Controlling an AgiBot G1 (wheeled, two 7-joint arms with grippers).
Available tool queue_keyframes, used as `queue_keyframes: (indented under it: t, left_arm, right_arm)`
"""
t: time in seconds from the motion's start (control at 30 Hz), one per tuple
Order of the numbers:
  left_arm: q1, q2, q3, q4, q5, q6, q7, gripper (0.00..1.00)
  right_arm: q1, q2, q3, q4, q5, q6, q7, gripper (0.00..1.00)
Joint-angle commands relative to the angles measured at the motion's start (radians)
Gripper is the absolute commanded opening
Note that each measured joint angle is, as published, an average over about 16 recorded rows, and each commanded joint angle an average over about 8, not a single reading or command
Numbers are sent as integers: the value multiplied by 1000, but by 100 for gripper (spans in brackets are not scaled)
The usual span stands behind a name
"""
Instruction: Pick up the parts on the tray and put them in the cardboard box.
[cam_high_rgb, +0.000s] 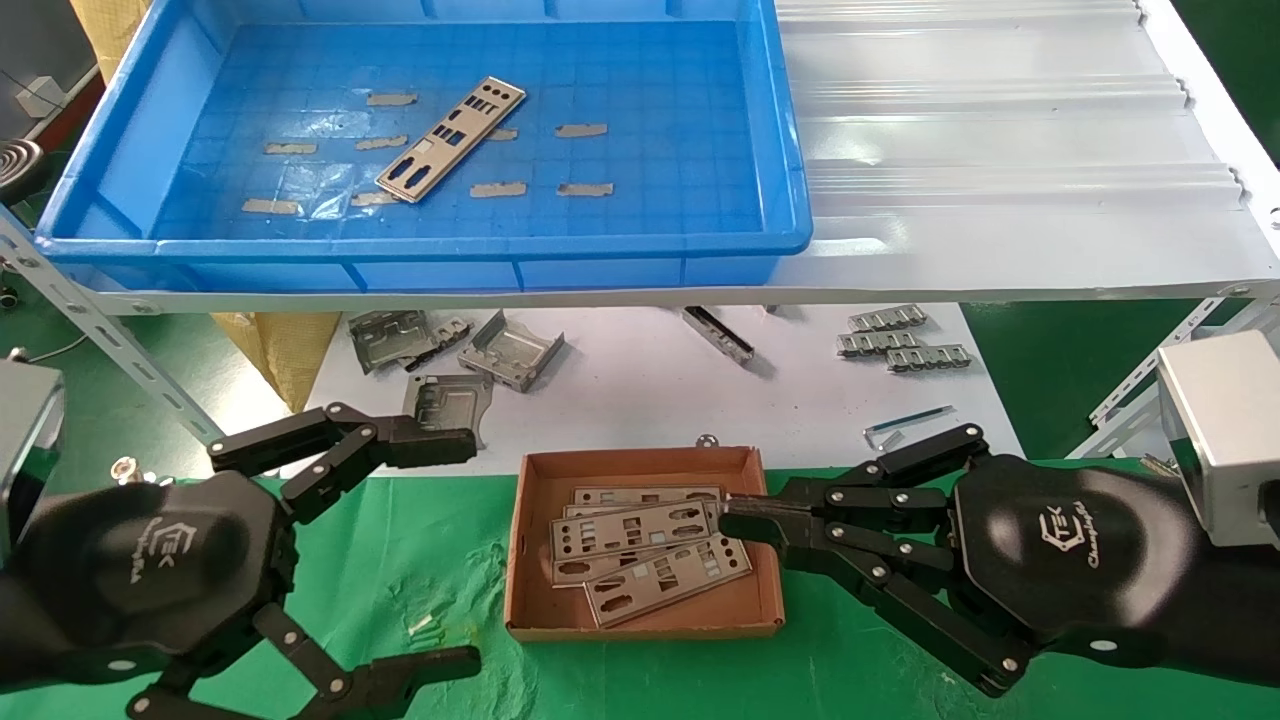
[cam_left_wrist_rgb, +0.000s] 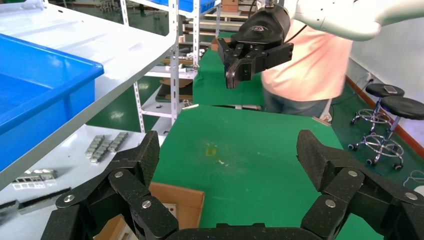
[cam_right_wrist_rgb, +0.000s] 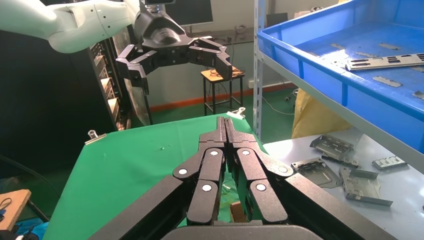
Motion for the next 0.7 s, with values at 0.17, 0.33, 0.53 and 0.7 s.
queue_keyframes:
  t: [0.17,0.33,0.53,0.7]
  left_arm:
    - [-10,4,-2,1,3,-5,2,100]
    - [-123,60,19,61,56,-36,-6,100]
    - [-414,221,106,318,225,-74,-10,100]
    - [-631,354,167,617,373,-175,31,100]
  right_arm:
    - [0,0,0,0,0,0,0,70]
    - [0,0,0,0,0,0,0,100]
    - [0,0,0,0,0,0,0,100]
    - [0,0,0,0,0,0,0,100]
